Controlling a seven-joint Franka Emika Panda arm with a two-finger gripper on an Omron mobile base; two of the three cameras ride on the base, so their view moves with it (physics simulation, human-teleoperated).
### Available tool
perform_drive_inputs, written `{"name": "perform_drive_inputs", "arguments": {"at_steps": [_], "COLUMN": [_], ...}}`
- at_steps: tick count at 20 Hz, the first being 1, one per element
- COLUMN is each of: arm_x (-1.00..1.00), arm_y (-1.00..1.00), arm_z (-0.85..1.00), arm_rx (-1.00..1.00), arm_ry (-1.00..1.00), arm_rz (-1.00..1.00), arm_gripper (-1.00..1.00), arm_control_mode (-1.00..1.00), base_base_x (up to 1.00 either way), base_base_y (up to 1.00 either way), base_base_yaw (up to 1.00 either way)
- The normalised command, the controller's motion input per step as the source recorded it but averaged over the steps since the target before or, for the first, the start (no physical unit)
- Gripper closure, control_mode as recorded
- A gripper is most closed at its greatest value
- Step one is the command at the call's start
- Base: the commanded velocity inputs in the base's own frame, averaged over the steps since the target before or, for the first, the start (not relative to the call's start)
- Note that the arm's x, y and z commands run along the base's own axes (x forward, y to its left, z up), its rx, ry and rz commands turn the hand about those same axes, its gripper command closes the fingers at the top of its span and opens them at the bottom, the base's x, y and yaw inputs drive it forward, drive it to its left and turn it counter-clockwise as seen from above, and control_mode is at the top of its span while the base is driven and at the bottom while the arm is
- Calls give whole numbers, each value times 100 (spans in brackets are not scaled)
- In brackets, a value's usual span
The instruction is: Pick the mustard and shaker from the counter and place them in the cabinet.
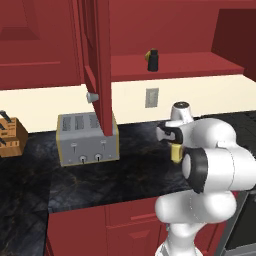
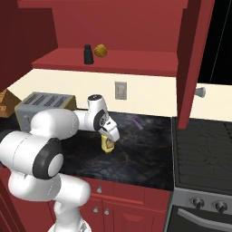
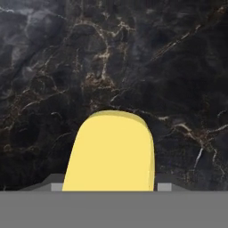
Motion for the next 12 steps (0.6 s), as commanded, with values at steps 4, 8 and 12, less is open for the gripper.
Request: {"name": "perform_drive_inputs", "arguments": {"at_steps": [4, 8, 12], "arm_x": [-19, -38, -29], "arm_y": [-15, -20, -4], "arm_z": [15, 28, 47], "arm_rx": [2, 1, 6], "arm_ry": [0, 0, 0], "arm_rz": [0, 0, 0], "arm_gripper": [100, 100, 100], "arm_control_mode": [-100, -100, -100], "base_base_x": [0, 0, 0], "base_base_y": [0, 0, 0], "base_base_yaw": [0, 0, 0]}}
